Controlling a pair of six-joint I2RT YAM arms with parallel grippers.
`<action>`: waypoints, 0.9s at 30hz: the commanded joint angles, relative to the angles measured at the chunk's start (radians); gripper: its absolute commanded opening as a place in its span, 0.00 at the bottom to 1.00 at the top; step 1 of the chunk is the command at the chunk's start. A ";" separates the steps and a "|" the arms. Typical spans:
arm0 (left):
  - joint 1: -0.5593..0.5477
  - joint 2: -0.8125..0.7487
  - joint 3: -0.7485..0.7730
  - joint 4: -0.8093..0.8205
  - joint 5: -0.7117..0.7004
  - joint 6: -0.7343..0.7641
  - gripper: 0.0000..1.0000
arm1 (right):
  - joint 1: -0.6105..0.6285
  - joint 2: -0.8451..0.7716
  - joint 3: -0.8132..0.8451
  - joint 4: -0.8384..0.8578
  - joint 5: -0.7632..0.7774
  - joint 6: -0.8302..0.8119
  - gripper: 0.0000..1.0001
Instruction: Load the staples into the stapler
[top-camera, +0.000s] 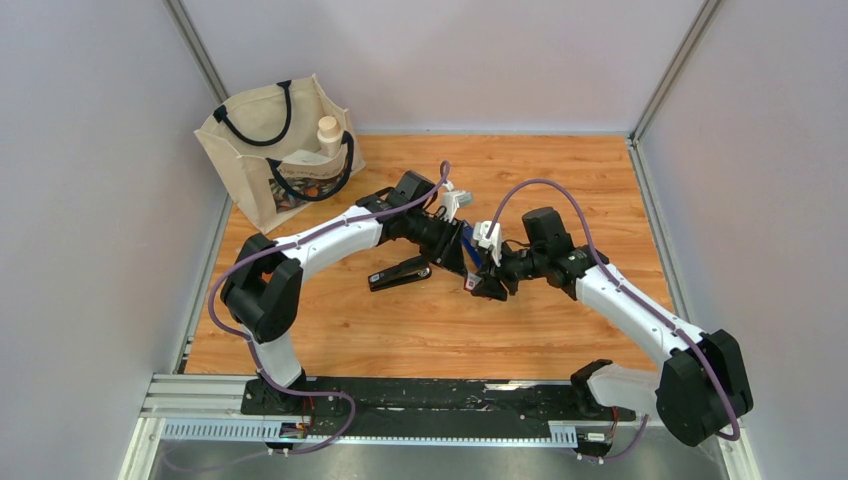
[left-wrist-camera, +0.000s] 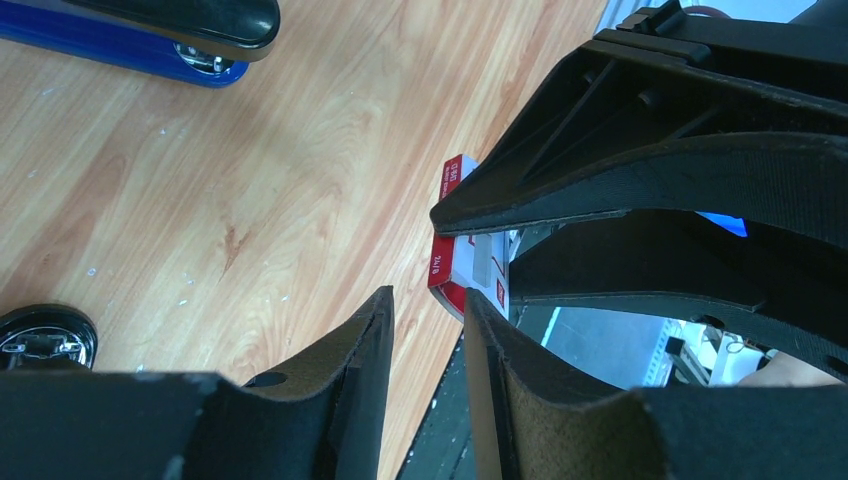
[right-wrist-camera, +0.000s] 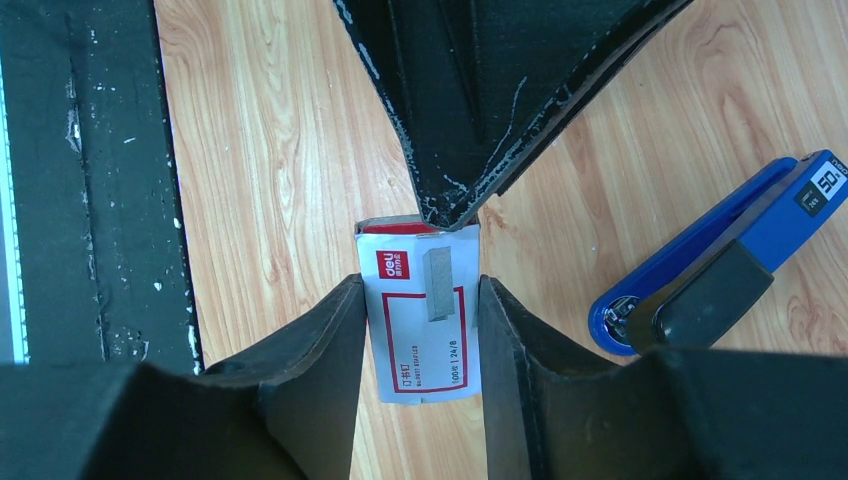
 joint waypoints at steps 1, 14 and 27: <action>-0.006 -0.002 0.008 0.030 0.016 -0.008 0.40 | -0.002 0.000 0.039 0.035 -0.028 0.018 0.36; -0.006 -0.018 -0.007 0.031 0.017 -0.006 0.39 | -0.021 0.003 0.041 0.035 -0.019 0.021 0.36; -0.023 0.010 0.001 0.027 0.016 -0.003 0.39 | -0.019 -0.007 0.039 0.038 -0.027 0.021 0.35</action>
